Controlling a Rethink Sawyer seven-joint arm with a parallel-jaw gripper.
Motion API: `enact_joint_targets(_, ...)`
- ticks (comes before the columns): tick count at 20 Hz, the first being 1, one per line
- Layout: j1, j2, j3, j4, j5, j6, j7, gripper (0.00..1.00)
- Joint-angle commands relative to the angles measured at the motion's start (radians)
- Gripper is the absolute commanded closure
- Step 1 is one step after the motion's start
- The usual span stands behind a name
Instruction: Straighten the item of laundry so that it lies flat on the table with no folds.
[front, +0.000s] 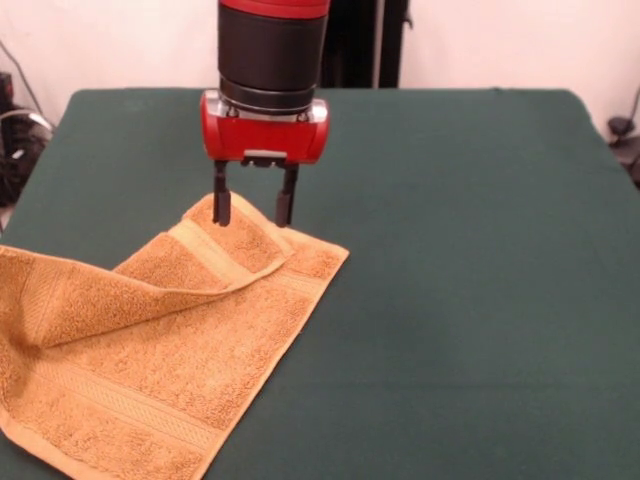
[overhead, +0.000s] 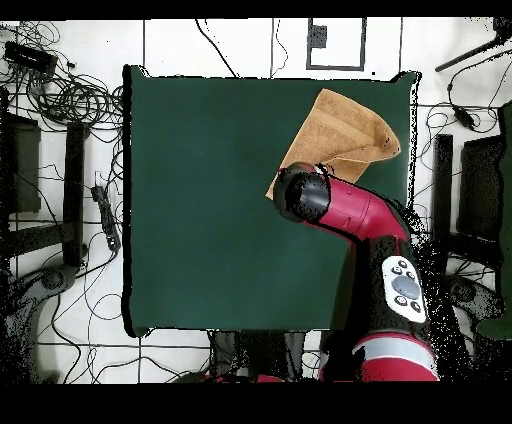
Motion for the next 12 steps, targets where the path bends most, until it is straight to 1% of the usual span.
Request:
enact_joint_targets(1, -0.021, -0.015, 0.019, 0.023, 0.041, 0.094, 0.211, 0.00)
enact_joint_targets(5, -0.024, -0.013, 0.029, 0.039, 0.049, 0.076, 0.225, 0.00)
enact_joint_targets(9, -0.044, -0.003, 0.072, 0.089, 0.054, 0.009, 0.235, 0.00)
enact_joint_targets(12, -0.051, 0.004, 0.083, 0.112, 0.064, -0.025, 0.256, 0.00)
